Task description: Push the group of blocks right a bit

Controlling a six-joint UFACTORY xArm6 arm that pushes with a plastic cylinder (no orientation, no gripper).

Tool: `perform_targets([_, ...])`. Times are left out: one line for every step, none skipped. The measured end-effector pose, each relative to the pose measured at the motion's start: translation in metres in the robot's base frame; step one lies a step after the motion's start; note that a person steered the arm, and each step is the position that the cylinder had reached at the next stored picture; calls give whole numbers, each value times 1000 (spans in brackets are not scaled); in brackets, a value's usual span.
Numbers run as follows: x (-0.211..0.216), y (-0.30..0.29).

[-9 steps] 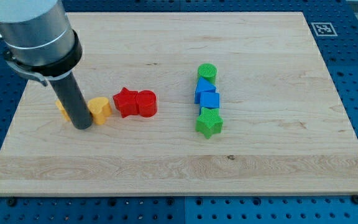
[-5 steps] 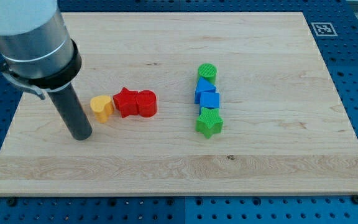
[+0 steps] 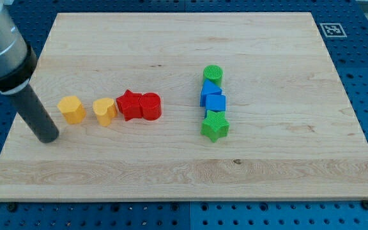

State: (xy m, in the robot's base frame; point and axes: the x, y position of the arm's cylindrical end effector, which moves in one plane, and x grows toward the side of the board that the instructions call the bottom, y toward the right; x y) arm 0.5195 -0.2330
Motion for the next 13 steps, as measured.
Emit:
perform_targets([-24, -7])
perform_targets([-48, -5])
perform_targets([-52, 0])
perform_targets([-51, 1])
perform_targets([-44, 4])
perform_targets([-45, 6])
perform_targets([-48, 17])
perform_targets([-50, 26])
perform_targets([-50, 32])
perform_targets([-50, 32])
perform_targets([-69, 32])
perform_targets([-99, 32])
perform_targets([-127, 32])
